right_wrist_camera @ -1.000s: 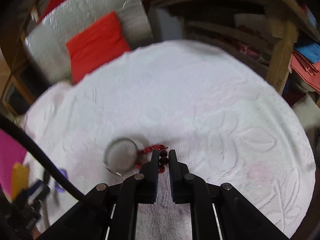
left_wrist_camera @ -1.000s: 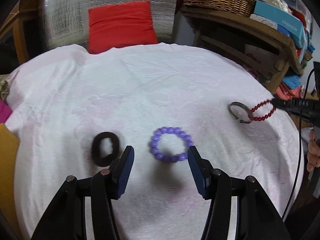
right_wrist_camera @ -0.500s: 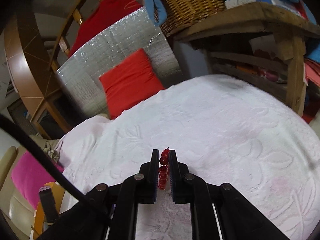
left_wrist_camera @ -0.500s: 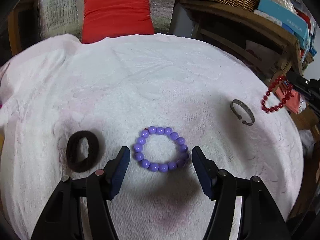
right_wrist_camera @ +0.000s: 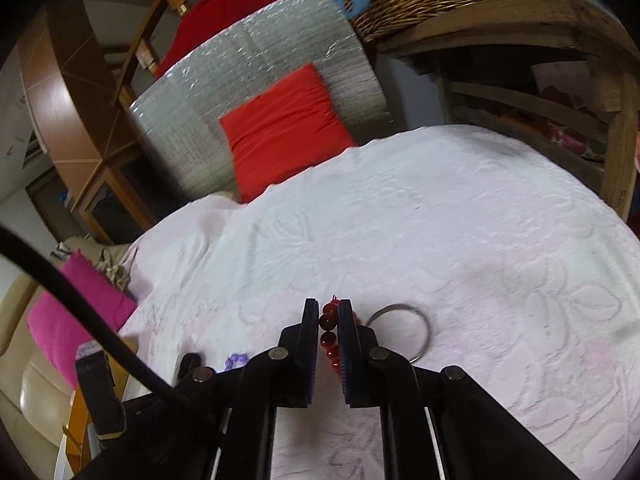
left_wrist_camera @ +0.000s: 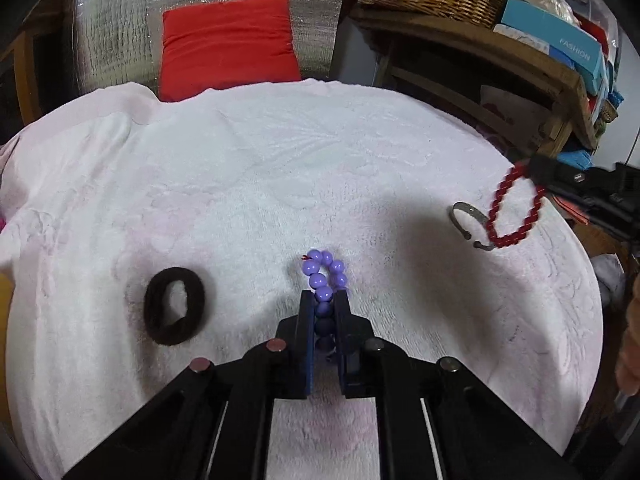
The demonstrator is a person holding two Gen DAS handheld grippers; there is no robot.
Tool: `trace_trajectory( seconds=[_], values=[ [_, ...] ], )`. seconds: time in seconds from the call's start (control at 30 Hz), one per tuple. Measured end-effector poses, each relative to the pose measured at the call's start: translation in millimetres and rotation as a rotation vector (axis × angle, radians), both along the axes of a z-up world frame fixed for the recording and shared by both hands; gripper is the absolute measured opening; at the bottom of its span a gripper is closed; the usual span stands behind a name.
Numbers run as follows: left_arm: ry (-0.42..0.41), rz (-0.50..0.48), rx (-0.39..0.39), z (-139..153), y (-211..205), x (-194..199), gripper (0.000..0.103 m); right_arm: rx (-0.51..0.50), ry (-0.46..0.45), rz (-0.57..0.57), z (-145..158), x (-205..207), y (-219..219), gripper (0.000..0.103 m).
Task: Organize jewelry
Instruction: 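Grasp the purple bead bracelet with the left tool while the right tool grasps the red bead bracelet, then lift the purple bracelet with the left tool while the right tool lifts the red bracelet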
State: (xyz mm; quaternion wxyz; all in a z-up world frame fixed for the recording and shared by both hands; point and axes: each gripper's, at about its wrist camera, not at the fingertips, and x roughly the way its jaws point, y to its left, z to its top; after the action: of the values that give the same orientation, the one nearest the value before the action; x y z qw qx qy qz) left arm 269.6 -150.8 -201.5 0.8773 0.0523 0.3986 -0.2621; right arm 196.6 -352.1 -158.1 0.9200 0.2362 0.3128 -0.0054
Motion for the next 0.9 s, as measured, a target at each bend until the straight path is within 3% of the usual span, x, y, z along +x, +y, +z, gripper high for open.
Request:
trace_trajectory(
  seconds=[0.33,0.53,0.9],
  values=[
    [-0.023,0.000,-0.012,23,42,-20,0.009,0.013,-0.009,0.116,-1,12,49,0.010],
    [-0.063,0.028,-0.015,36,70,-31,0.009,0.011,0.045,0.156,-12,21,69,0.010],
    [-0.128,0.146,0.070,48,100,-35,0.009,-0.011,0.037,0.230,-15,26,105,0.010]
  ],
)
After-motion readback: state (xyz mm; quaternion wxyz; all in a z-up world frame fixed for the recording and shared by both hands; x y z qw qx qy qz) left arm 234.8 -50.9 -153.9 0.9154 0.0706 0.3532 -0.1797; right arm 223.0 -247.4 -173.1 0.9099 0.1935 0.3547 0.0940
